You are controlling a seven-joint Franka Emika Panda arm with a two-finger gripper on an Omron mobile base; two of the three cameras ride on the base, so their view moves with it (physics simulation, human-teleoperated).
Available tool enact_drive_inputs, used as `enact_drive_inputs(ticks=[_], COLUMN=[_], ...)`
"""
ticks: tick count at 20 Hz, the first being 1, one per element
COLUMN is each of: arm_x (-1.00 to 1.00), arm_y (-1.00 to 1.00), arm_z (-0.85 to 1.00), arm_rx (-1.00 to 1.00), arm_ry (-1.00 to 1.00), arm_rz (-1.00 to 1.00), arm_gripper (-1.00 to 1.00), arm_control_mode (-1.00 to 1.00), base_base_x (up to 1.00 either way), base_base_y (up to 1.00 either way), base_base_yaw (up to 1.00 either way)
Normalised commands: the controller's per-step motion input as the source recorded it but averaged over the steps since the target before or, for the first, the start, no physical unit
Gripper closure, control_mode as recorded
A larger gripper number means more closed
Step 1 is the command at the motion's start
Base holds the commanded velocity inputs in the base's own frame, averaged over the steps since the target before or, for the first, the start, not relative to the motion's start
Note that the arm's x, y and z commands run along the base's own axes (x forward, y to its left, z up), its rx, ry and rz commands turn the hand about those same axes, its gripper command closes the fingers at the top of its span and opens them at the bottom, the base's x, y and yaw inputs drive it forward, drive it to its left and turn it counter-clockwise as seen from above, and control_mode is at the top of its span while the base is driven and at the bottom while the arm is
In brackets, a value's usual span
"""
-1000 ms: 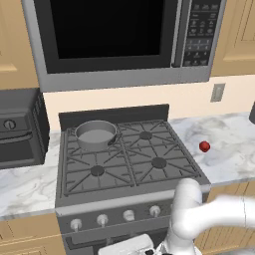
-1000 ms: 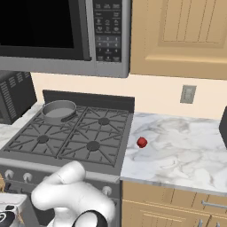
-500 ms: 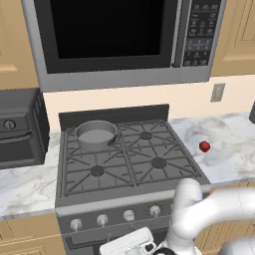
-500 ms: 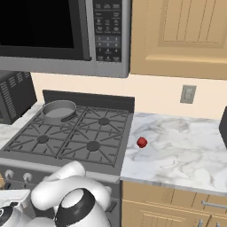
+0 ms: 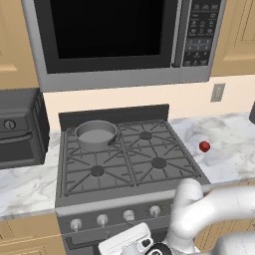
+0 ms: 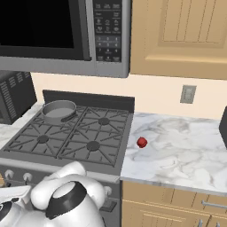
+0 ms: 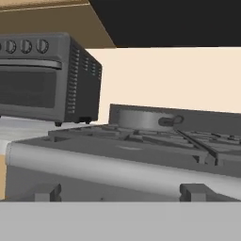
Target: Turn on the burner for the pot on the stove. Wait thirty seconds for the pot to heat up. Then add the bell pepper to the pot.
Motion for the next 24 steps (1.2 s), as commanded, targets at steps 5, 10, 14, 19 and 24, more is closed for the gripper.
enact_drive_inputs(ticks=[5,10,14,19,24], arm_x=[0.11,0.13,0.08,0.04,0.08], arm_y=[0.00,0.03,0.09,0.16,0.16], arm_z=[-0.09,-0.15,-0.20,-0.25,-0.18], arm_rx=[0.00,0.00,0.00,0.00,0.00], arm_ry=[-0.01,0.00,0.00,0.00,0.00], arm_rz=[0.00,0.00,0.00,0.00,0.00], arm_gripper=[-1.00,-1.00,-1.00,-1.00,-1.00], arm_control_mode=[-1.00,-1.00,-1.00,-1.00,-1.00], base_base_x=[0.00,0.00,0.00,0.00,0.00], base_base_y=[0.00,0.00,0.00,0.00,0.00], base_base_yaw=[0.00,0.00,0.00,0.00,0.00])
